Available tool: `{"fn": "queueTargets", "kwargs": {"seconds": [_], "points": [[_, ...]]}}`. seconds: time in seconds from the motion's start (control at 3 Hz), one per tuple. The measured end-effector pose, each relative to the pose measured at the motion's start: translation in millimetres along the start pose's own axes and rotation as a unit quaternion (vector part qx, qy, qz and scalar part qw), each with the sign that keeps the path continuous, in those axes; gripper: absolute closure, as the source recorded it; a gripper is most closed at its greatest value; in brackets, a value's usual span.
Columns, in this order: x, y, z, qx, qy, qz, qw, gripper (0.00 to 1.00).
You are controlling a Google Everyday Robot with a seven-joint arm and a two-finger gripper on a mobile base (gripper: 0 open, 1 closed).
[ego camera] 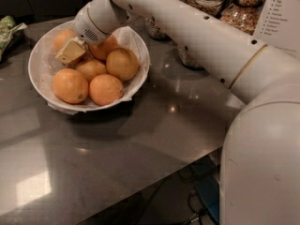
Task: Pick orange from white bowl
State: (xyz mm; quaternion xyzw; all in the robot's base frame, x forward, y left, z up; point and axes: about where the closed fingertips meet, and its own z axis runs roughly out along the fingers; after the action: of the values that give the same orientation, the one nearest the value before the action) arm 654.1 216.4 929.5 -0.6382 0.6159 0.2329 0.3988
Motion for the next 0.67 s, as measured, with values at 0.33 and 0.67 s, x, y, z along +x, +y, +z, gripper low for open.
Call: {"fn": "queueTargets", "kwargs": {"seconds": [0.33,0.67], "points": [[0.0,0.0,0.0,0.0,0.0,0.0,1.0,0.92],[0.0,0.1,0.1,0.0,0.0,0.0,1.0,1.0]]}}
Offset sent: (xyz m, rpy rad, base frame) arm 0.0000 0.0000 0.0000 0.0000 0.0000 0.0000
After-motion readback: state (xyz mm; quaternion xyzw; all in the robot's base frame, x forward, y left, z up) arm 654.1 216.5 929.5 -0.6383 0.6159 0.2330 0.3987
